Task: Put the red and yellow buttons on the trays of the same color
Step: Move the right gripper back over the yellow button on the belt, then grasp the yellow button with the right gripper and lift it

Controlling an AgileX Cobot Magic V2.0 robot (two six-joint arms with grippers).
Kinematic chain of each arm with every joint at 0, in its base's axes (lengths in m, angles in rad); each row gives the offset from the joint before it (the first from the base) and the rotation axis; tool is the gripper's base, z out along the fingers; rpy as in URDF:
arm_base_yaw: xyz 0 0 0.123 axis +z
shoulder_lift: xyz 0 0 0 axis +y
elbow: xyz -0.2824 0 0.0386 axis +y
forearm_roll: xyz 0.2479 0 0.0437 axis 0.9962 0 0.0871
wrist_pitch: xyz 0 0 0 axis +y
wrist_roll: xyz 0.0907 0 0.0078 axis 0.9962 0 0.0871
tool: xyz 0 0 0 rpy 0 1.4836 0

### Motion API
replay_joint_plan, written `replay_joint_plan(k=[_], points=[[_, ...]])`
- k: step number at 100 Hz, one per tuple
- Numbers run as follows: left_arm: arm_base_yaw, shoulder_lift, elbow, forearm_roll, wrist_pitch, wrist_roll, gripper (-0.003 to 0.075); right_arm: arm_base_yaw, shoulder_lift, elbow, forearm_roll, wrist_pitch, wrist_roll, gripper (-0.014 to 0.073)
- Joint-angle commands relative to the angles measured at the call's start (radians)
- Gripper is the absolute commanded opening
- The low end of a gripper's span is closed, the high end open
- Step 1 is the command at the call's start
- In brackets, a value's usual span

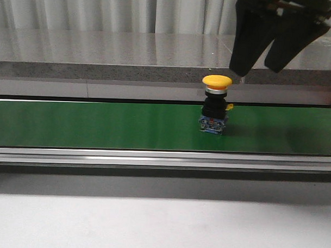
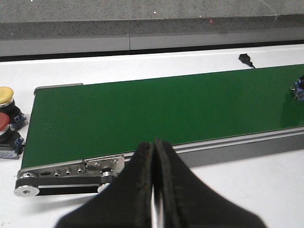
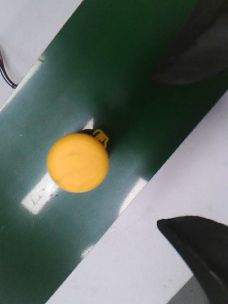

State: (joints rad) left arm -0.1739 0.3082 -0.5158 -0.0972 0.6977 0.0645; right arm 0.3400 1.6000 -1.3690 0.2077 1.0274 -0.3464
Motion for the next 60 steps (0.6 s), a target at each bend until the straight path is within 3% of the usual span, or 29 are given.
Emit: replay_joint_plan(k=[1,30,52,60], points=[[-0.007,0.009,-0.025,-0.009,-0.073,-0.011,-0.0021,0.005,-0.002,-0.022,0.025,-0.077,-0.029,0.0572],[-0.007,0.009,-0.025,-0.009,-0.073,-0.011,-0.0021,0.005,0.066,-0.026,0.028,-0.139,-0.054,0.0544],[-0.007,0.009,-0.025,-0.009,-0.073,-0.011,-0.0021,0.005,0.066,-0.026,0.031,-0.174,-0.054,0.0196],[-0.007,0.009,-0.025,-0.009,-0.073,-0.011,-0.0021,0.005,0.063,-0.026,0.041,-0.181,-0.054,0.0111]])
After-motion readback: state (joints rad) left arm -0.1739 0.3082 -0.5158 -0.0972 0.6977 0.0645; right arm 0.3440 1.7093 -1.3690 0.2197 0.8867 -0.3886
